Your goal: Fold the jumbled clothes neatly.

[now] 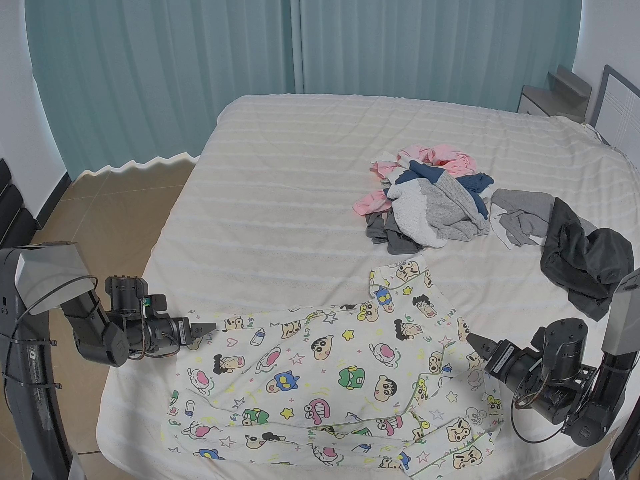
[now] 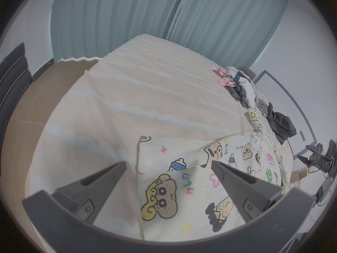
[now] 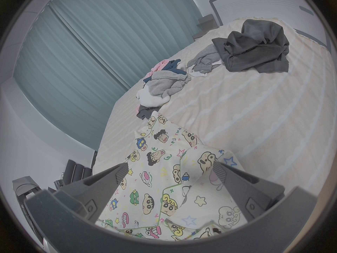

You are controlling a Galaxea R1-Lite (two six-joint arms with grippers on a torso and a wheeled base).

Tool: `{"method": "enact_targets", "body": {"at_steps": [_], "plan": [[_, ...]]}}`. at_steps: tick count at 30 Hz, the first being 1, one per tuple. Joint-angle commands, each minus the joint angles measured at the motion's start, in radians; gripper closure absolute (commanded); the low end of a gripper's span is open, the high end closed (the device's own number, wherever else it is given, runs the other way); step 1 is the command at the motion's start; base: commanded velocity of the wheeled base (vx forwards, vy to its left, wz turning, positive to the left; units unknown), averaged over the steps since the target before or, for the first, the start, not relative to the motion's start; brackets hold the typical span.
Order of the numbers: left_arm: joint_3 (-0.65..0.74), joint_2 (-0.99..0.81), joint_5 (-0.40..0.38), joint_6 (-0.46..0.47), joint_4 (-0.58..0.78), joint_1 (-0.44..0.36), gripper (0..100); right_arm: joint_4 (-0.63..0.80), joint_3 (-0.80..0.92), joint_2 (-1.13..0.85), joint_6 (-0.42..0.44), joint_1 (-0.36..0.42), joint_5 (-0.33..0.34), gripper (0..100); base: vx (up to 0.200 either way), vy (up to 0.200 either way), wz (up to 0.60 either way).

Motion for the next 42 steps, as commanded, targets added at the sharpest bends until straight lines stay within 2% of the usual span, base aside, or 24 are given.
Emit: {"method": "enact_targets", "body": {"at_steps": [1,5,9,11,12,16,19,20,23,24,25,29,31,32,33,42], "plan": [[-0.034,0.048,-0.006,-0.003,0.012,-0.001,0,-0.001,0.015,0.026,0.0,0.006,0.0,0,0.0,0.0,0.0],[-0.038,0.048,-0.043,-0.045,0.016,-0.024,0,0.01,-0.041,0.03,-0.014,-0.031,0.039,0,0.0,0.0,0.0],[-0.046,0.049,-0.052,-0.088,0.015,-0.04,0,0.018,-0.12,0.09,-0.1,-0.123,0.187,0,0.0,0.0,0.0],[-0.049,0.049,-0.077,-0.097,0.018,-0.04,0,0.022,-0.18,0.127,-0.127,-0.16,0.235,0,0.0,0.0,0.0],[-0.049,0.049,-0.086,-0.1,0.019,-0.04,100,0.025,-0.216,0.141,-0.132,-0.174,0.249,0,0.0,0.0,0.0],[-0.048,0.054,-0.092,-0.105,0.018,-0.04,100,0.107,-0.315,0.176,-0.147,-0.194,0.296,0,0.0,0.0,0.0],[-0.026,0.049,-0.092,-0.106,0.012,-0.038,100,0.311,-0.504,0.182,-0.215,-0.226,0.385,0,0.0,0.0,0.0],[-0.023,0.049,-0.092,-0.106,0.012,-0.038,100,0.328,-0.521,0.182,-0.218,-0.226,0.391,0,0.0,0.0,0.0],[0.006,0.013,-0.074,-0.103,0.009,-0.038,100,0.608,-0.743,0.216,-0.238,-0.192,0.391,0,0.0,0.0,0.0],[0.011,0.005,-0.071,-0.103,0.009,-0.038,100,0.639,-0.771,0.223,-0.244,-0.186,0.39,0,0.0,0.0,0.0],[0.02,-0.02,-0.059,-0.109,0.009,-0.038,100,0.72,-0.858,0.24,-0.271,-0.18,0.384,0,0.0,0.0,0.0],[0.018,-0.061,0.015,-0.189,0.009,-0.04,100,0.874,-1.01,0.286,-0.374,-0.214,0.405,0,0.0,0.0,0.0],[0.009,-0.066,0.046,-0.207,0.004,-0.04,100,0.906,-1.062,0.325,-0.452,-0.232,0.422,0,0.0,0.0,0.0],[0.009,-0.066,0.046,-0.207,0.004,-0.04,100,0.906,-1.062,0.325,-0.452,-0.232,0.422,0,0.0,0.0,0.0],[0.0,-0.073,0.066,-0.212,-0.007,-0.041,100,0.906,-1.093,0.369,-0.489,-0.243,0.425,0,0.0,0.0,0.0],[-0.006,-0.078,0.073,-0.213,-0.011,-0.057,100,0.903,-1.223,0.507,-0.506,-0.257,0.451,0,0.0,0.0,0.0]]}}
